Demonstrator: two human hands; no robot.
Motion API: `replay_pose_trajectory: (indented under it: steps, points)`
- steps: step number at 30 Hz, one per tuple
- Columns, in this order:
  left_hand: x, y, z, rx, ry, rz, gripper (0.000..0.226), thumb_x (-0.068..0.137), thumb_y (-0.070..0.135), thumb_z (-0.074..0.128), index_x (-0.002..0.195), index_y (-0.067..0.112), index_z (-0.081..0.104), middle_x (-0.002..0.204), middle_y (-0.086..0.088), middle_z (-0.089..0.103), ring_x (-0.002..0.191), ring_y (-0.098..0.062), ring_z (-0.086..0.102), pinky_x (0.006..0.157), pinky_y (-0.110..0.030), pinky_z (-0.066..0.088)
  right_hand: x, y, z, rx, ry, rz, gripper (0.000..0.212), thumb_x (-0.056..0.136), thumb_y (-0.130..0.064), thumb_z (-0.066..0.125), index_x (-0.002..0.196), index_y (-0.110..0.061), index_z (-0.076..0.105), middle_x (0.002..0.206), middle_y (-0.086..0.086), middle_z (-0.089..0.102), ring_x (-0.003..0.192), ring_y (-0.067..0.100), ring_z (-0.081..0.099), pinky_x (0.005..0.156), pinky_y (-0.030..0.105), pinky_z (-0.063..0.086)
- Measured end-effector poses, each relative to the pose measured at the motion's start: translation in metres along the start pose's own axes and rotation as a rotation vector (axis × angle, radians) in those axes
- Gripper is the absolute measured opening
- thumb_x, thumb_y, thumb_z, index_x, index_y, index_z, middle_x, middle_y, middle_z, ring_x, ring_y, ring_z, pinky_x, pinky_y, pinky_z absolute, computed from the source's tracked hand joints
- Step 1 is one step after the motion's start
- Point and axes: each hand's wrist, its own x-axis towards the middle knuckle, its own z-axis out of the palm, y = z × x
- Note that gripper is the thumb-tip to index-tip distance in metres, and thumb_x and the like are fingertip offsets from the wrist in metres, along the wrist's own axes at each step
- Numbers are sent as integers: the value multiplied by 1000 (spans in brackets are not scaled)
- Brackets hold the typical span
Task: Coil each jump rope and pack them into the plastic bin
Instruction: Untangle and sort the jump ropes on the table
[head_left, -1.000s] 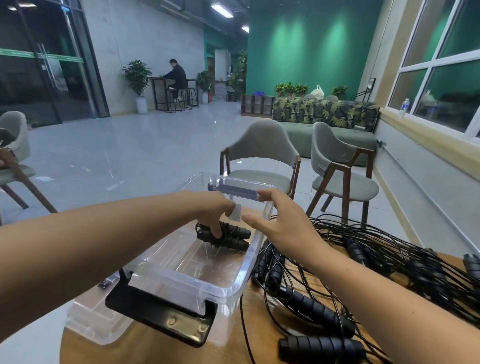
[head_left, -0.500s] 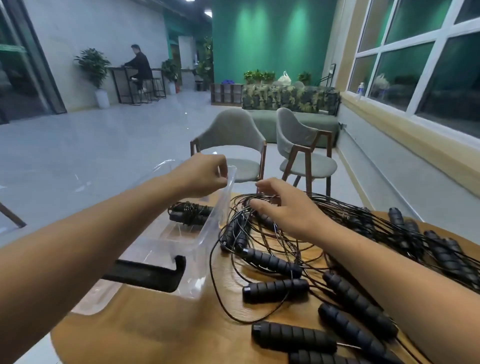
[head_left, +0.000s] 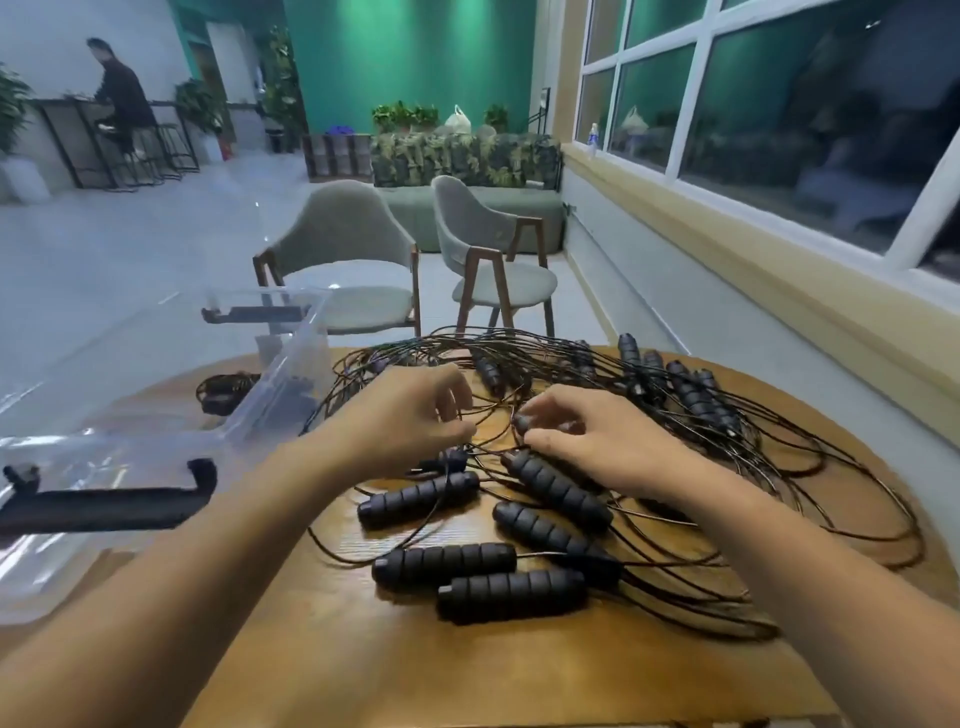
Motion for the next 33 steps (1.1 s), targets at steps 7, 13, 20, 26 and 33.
replay_pose_trajectory:
  steps: [7,13,20,26,33]
  points:
    - [-20,8,56,32,-221,78,43,85,53,79,120,34,63,105,16,67,93,-1,61,82,-23,55,-39,35,3,-3,-28,58,30,99,-42,74,128,-36,69,115,-22,72,106,-9,66,95,18,51]
    - [-39,-4,75,131,-415,13,66,75,66,81,131,42,54,126,19,57,112,-3,55,94,-27,53,-58,33,2,-153,-85,8,18,100,-38,73,118,-35,72,103,-17,72,95,-1,67,88,28,59]
    - [-44,2,78,109,-542,-46,77,70,60,88,134,41,52,128,18,58,109,-5,53,78,-16,42,-73,14,23,-324,-307,-13,21,96,-46,75,112,-33,69,94,-14,67,87,5,63,75,32,58]
    - [-47,-7,65,224,-660,-99,78,70,47,93,134,44,49,127,17,56,110,-11,55,86,-30,56,-75,7,50,-452,-374,-77,41,92,-49,78,128,-38,63,103,-13,63,100,12,59,76,29,53]
    - [-47,-23,62,251,-617,-73,55,85,23,82,130,41,56,119,19,59,101,-6,57,76,-21,49,-71,7,53,-524,-356,-133,39,90,-53,77,124,-35,67,108,-12,55,100,11,53,79,32,55]
